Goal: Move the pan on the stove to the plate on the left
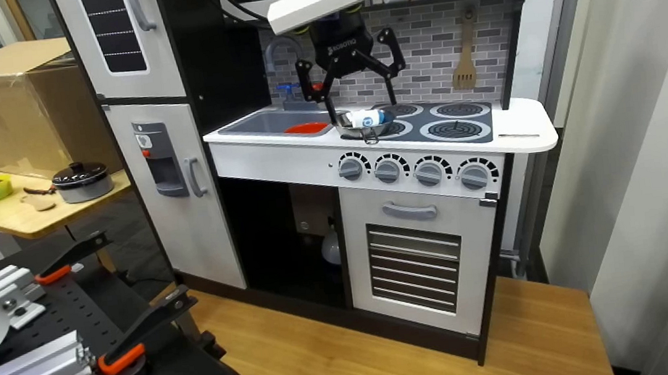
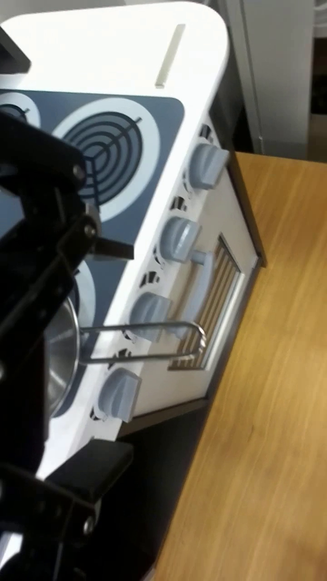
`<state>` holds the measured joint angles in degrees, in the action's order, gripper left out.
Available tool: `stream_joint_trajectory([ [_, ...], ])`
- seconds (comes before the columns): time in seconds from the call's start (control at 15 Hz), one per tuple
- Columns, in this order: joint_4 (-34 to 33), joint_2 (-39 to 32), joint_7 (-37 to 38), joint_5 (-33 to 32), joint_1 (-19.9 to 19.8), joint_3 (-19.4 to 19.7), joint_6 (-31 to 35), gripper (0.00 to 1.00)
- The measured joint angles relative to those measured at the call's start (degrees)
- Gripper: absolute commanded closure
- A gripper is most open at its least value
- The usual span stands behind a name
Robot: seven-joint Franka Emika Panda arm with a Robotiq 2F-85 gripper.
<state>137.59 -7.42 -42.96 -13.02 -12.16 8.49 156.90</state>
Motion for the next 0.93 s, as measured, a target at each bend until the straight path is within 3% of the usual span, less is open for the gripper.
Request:
stream_joint_trajectory([
  [0.27, 2.6, 6.8, 8.3, 1.8, 0.6, 0.0, -14.5, 0.00],
  [0.47, 5.9, 14.1, 13.1, 2.1, 0.5, 0.8, -21.5, 0.00],
  [0.6, 7.8, 17.6, 13.9, 2.1, 0.5, 1.6, -22.8, 0.00],
  [0.93, 8.5, 17.8, 14.4, 2.1, 0.6, 1.6, -22.7, 0.00],
])
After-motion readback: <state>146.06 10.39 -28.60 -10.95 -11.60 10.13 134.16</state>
